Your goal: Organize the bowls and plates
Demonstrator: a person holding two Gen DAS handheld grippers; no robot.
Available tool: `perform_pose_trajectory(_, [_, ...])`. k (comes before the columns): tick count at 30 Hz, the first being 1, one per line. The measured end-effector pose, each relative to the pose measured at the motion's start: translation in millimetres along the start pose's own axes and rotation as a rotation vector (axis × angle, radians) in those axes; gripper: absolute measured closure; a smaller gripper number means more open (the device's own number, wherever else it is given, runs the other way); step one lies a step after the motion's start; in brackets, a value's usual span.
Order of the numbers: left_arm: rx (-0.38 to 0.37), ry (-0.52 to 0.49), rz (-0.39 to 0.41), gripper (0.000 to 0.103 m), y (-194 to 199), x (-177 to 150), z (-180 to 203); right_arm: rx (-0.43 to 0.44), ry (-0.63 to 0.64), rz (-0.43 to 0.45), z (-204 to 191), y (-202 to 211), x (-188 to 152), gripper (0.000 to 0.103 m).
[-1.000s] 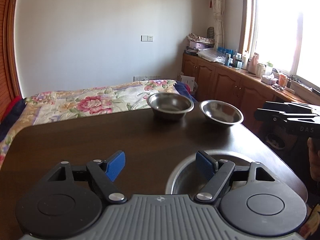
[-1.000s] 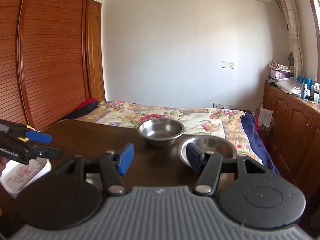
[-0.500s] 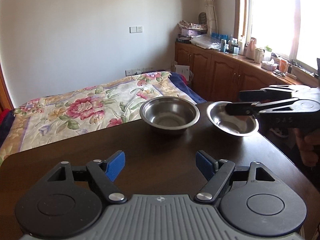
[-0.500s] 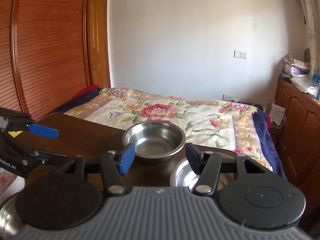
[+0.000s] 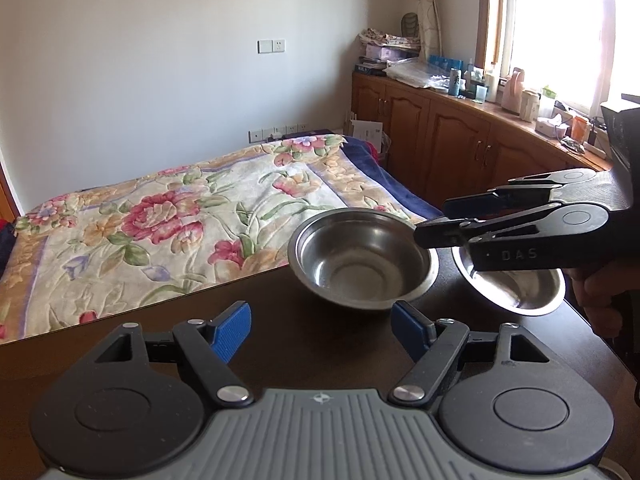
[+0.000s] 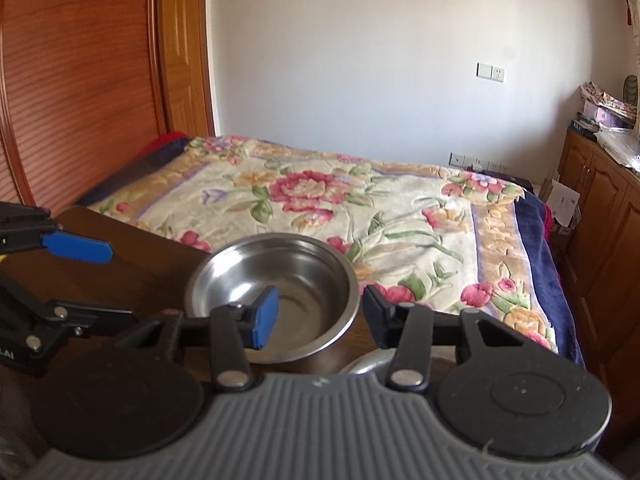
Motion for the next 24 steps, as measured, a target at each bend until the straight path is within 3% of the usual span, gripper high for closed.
perform_pose_trajectory(10, [-0.04, 0.06, -0.035, 0.041, -31.5, 1.9, -0.5, 0.009, -0.02, -0.079, 10.3, -20.7, -3.8, 0.057])
perform_pose_trajectory(19, [-0.074, 0.103, -0.037, 0.042, -42.8, 5.7, -0.9, 0.048, -0.047, -0.136, 7.7, -36.0, -7.6, 0.063])
perform_pose_trajectory(24, [-0.102, 0.161, -0.049, 0.055, -49.3, 7.6, -4.2, 0.054, -0.05, -0.148, 4.4, -37.1, -9.4, 0.067])
Point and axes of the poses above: each gripper's, at about its wrist camera, not at the fingertips, and y roughly against the way its jaws point, z to its right, x to its top, the point moved 9 cm from there along -y, roughly the way its jaws point, and after that the axes turned 1 degree about -z, right-handed, at the moved point
